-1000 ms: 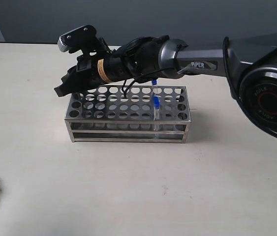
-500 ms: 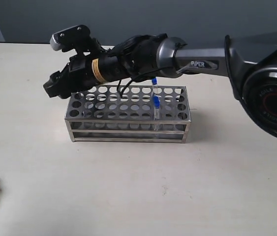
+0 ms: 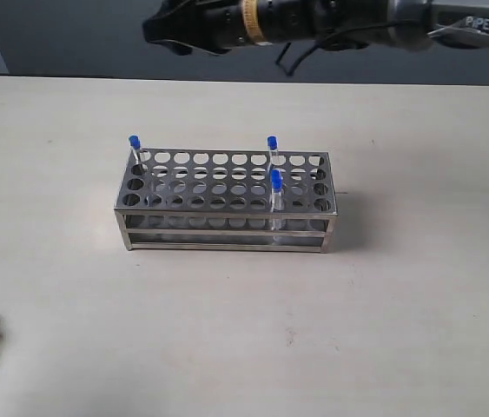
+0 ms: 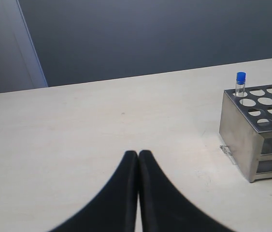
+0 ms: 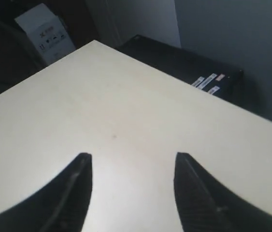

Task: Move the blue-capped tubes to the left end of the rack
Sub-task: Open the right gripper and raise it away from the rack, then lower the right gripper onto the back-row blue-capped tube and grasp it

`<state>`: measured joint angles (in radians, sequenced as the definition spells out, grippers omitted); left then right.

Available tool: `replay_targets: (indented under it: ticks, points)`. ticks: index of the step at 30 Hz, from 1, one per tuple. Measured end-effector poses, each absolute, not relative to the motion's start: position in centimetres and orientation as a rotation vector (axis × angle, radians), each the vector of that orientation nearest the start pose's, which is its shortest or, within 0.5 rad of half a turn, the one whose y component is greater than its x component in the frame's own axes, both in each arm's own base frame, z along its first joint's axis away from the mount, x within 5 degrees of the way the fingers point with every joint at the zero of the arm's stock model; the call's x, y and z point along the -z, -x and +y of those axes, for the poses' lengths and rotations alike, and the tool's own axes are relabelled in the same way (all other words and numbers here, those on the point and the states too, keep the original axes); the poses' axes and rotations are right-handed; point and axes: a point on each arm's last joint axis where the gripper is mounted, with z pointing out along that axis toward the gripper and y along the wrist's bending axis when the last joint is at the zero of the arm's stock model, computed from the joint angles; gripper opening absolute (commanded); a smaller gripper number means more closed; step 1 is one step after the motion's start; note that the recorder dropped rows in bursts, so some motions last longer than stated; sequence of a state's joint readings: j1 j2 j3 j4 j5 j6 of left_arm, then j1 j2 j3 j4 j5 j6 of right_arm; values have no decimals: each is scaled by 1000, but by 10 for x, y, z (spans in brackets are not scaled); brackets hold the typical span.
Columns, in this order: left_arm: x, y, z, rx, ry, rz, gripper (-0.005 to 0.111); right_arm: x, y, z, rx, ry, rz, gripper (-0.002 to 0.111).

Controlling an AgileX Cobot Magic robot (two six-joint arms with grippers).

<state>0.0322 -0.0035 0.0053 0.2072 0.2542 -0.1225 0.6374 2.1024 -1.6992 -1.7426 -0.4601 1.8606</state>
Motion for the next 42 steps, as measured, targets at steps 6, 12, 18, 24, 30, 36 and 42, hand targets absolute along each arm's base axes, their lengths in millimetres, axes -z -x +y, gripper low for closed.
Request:
replay_targets:
  ticks: [6,12,18,24,30,36,42]
  points:
    - [-189,-55,6,-126,-2,1736,1,-221,-392,260,-1053,806,2043,49]
    - [-189,-55,6,-126,-2,1736,1,-217,-395,207,-1064,832,2048,49]
    - [-189,-55,6,-126,-2,1736,1,-276,-383,198,-858,950,1824,49]
    - [-189,-55,6,-126,-2,1736,1,-354,-373,174,-379,721,1661,49]
    - [-189,-55,6,-126,-2,1736,1,-307,-354,164,-327,664,1829,49]
    - [-189,-55,6,-126,-2,1736,1,-225,-322,199,-291,947,1970,49]
    - [-189,-55,6,-126,-2,1736,1,-186,-325,210,-341,998,2062,49]
